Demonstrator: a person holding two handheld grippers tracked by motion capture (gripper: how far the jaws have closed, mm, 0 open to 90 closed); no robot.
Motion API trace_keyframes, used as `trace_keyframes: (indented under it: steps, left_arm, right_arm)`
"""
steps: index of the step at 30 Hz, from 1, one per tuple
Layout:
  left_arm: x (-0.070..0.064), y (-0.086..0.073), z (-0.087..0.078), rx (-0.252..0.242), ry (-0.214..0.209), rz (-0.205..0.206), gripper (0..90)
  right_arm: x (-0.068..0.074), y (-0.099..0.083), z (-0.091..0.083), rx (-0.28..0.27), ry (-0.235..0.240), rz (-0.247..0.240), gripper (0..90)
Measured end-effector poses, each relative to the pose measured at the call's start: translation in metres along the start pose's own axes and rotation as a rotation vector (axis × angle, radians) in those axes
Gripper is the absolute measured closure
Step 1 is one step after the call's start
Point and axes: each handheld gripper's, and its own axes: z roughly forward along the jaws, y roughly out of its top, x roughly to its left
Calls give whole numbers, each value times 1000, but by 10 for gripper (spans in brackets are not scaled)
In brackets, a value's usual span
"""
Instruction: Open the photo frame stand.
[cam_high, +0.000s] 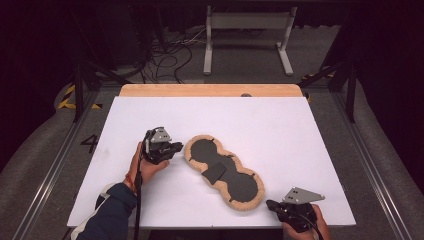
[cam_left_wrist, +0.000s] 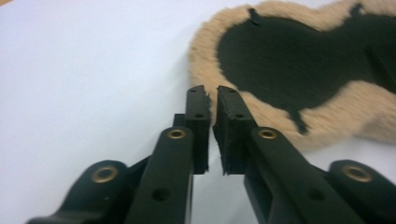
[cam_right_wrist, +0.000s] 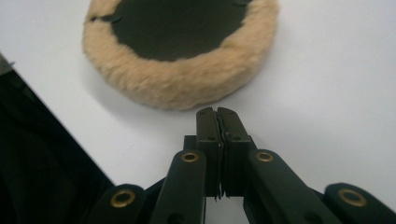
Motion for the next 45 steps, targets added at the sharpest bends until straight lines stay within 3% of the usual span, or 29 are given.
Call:
trace_keyframes:
  steps: [3, 5, 6, 10, 12, 14, 18, 20, 23, 24, 28, 34, 42, 45]
  left_arm:
    - [8, 4, 8, 3, 2, -33, 880]
    - [11, 7, 11, 9, 17, -31, 880]
    - [16, 10, 20, 10, 9, -58, 877]
    - [18, 13, 32, 21, 34, -57, 860]
    - [19, 15, 41, 53, 31, -64, 842]
    - [21, 17, 50, 60, 22, -91, 841]
    - [18, 20, 59, 75, 31, -59, 830]
    - [17, 20, 59, 82, 8, -44, 835]
    - [12, 23, 57, 118, -5, 11, 857]
    - [12, 23, 57, 118, -5, 11, 865]
    - [18, 19, 54, 109, -69, -20, 874]
    - [21, 14, 47, 121, -122, -11, 896]
    - [15, 5, 35, 126, -106, 26, 896]
    - [14, 1, 31, 129, -118, 11, 897]
  right_arm:
    - [6, 2, 4, 8, 26, -17, 883]
    - [8, 2, 5, 12, 29, -19, 880]
    - [10, 2, 6, 10, 28, -21, 872]
    - [12, 1, 7, 2, 18, -23, 878]
    - [13, 2, 8, -2, 10, -21, 882]
    - [13, 2, 9, -5, 2, -15, 890]
    - [13, 2, 10, -15, -20, -7, 892]
    - [13, 3, 11, -19, -29, 1, 892]
    - [10, 4, 12, -26, -39, -1, 888]
    - [10, 4, 12, -26, -39, -1, 888]
    - [9, 3, 12, -29, -53, -17, 883]
    - [4, 3, 12, -30, -69, -12, 889]
    - [-13, 8, 16, -32, -107, 23, 900]
    - [-17, 12, 18, -28, -112, 31, 900]
